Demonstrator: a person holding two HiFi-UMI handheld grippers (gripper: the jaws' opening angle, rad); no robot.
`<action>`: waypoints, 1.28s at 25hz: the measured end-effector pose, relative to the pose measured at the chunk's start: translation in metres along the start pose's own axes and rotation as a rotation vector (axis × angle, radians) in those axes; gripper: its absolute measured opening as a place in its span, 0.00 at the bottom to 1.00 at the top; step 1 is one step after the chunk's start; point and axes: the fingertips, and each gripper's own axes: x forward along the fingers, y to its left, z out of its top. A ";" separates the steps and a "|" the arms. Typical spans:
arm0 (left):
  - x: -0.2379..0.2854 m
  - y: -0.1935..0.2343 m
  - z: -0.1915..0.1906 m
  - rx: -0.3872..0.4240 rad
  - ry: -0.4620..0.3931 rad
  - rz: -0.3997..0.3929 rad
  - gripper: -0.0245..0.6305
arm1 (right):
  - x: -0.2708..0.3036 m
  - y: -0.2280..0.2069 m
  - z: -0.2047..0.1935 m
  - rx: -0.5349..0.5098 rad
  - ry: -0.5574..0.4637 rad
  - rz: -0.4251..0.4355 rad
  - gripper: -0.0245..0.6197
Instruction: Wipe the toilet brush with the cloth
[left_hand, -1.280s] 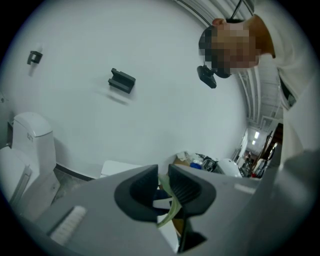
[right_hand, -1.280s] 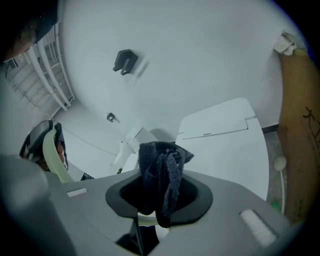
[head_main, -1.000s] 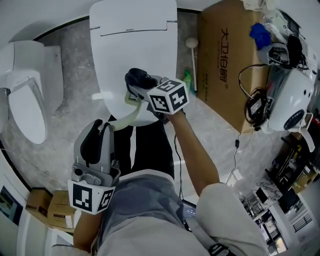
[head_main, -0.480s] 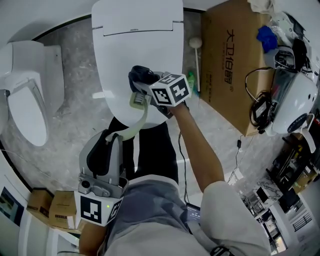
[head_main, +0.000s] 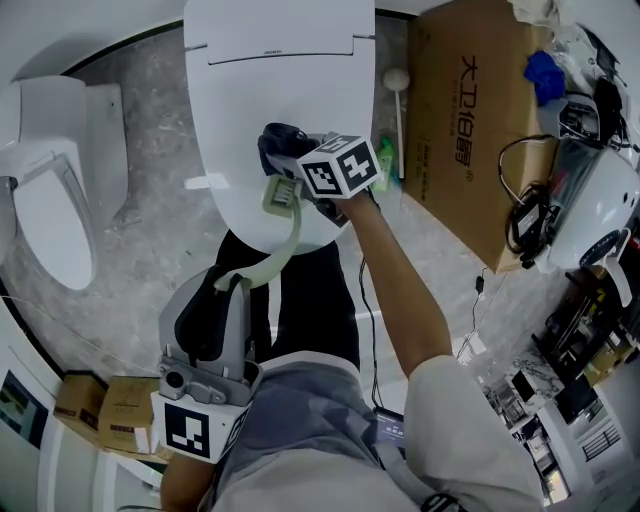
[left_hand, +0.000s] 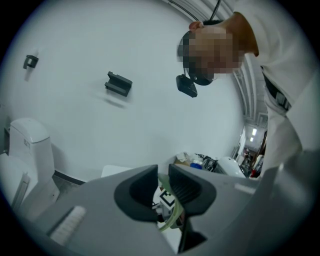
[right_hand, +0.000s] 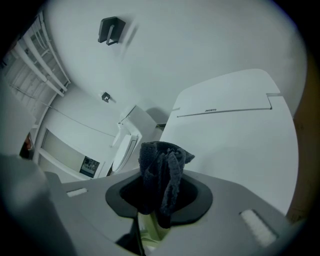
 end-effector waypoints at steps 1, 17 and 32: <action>0.000 0.000 0.000 0.000 -0.001 0.001 0.04 | 0.001 -0.001 0.000 0.003 0.004 0.002 0.20; 0.002 0.003 0.002 0.005 -0.021 0.016 0.04 | 0.021 -0.022 -0.011 0.043 0.035 -0.001 0.20; 0.001 0.004 -0.001 -0.013 -0.027 0.031 0.04 | 0.028 -0.045 -0.021 0.105 0.007 -0.043 0.21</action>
